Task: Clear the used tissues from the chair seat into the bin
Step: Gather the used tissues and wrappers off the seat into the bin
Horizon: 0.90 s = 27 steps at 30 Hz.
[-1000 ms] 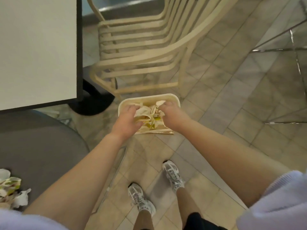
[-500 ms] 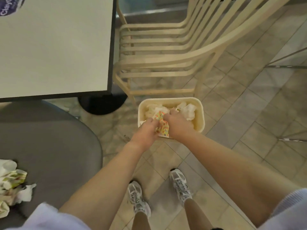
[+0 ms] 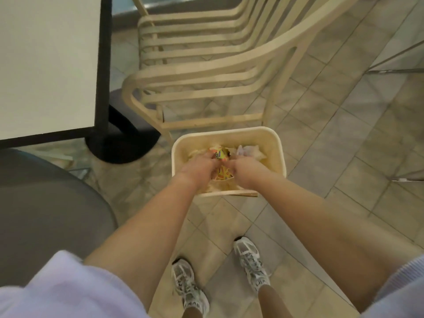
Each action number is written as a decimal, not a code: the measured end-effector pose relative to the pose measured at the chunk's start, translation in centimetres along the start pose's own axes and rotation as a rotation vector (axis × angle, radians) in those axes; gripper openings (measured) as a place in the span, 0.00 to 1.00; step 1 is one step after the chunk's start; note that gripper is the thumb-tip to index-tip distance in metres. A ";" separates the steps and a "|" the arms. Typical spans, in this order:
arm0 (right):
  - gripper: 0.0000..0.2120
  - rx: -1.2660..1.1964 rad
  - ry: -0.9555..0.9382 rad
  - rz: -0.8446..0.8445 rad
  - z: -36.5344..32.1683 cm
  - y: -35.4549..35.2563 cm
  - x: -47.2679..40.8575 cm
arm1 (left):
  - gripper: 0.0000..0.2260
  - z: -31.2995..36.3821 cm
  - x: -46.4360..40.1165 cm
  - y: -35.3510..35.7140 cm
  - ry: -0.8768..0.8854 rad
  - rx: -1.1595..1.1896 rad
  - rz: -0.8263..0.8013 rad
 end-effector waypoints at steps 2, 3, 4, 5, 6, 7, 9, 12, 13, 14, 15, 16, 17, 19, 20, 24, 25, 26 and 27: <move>0.26 -0.004 0.001 -0.079 0.0 0.4 -0.7 | 0.16 -0.3 -0.4 0.9 0.042 -0.069 -0.061; 0.25 -0.015 0.008 -0.094 0.0 0.6 -0.8 | 0.17 -0.4 -0.4 1.2 0.019 -0.063 -0.075; 0.24 -0.028 0.011 -0.091 -0.1 0.4 -0.7 | 0.17 -0.6 -0.3 1.3 -0.003 -0.035 -0.078; 0.23 -0.032 0.009 -0.068 -0.1 0.1 -0.5 | 0.16 -0.8 0.1 1.0 -0.039 0.013 -0.093; 0.22 -0.022 0.015 -0.030 -0.4 -0.6 -0.1 | 0.15 -0.9 0.5 0.6 -0.085 0.080 -0.096; 0.20 0.006 0.024 0.019 -0.5 -1.2 0.3 | 0.15 -1.1 1.0 0.1 -0.114 0.098 -0.068; 0.17 0.044 0.023 0.124 -1.4 -2.9 1.4 | 0.14 -1.2 2.4 -1.3 -0.152 0.180 0.006; 0.18 0.031 -0.034 0.206 -4.1 -4.9 3.3 | 0.14 -0.6 5.4 -3.7 -0.179 0.259 0.178; 0.17 0.037 -0.073 0.225 -5.2 -5.3 3.8 | 0.13 -0.5 6.6 -4.2 -0.180 0.255 0.235; 0.16 0.042 -0.113 0.243 -6.5 -5.5 4.1 | 0.13 -0.5 7.8 -4.6 -0.186 0.250 0.272; 0.16 0.048 -0.155 0.254 -8.0 -5.6 4.4 | 0.13 -1.0 9.3 -4.8 -0.199 0.251 0.297; 0.15 0.049 -0.184 0.264 -9.3 -5.6 4.7 | 0.13 -1.4 10.5 -4.7 -0.217 0.247 0.304; 0.16 0.052 -0.215 0.268 -10.7 -5.5 4.7 | 0.13 -2.0 11.9 -4.5 -0.245 0.249 0.309; 0.16 0.076 -0.273 0.256 -13.8 -5.3 5.0 | 0.14 -3.6 14.9 -3.9 -0.316 0.236 0.328; 0.17 0.103 -0.310 0.241 -15.6 -5.1 4.9 | 0.15 -4.6 16.8 -3.5 -0.369 0.230 0.334; 0.18 0.157 -0.449 0.198 -22.6 -4.2 4.1 | 0.15 -8.7 24.0 -1.0 -0.592 0.208 0.333; 0.18 0.161 -0.480 0.186 -24.5 -3.9 3.8 | 0.14 -9.9 25.9 -0.2 -0.660 0.218 0.355; 0.19 0.167 -0.508 0.178 -26.5 -3.4 3.4 | 0.13 -11.2 27.9 0.6 -0.730 0.237 0.381; 0.18 0.174 -0.528 0.170 -28.1 -3.0 3.0 | 0.14 -12.2 29.7 1.3 -0.790 0.262 0.400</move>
Point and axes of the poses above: each hand's wrist, its own x-axis away from the middle knuckle, its own y-axis out of the palm, z = x × y, the point moved 1 cm from there along -x, towards the middle knuckle, and after that the axes turned 3 degrees about -y, right-handed, at the moved point
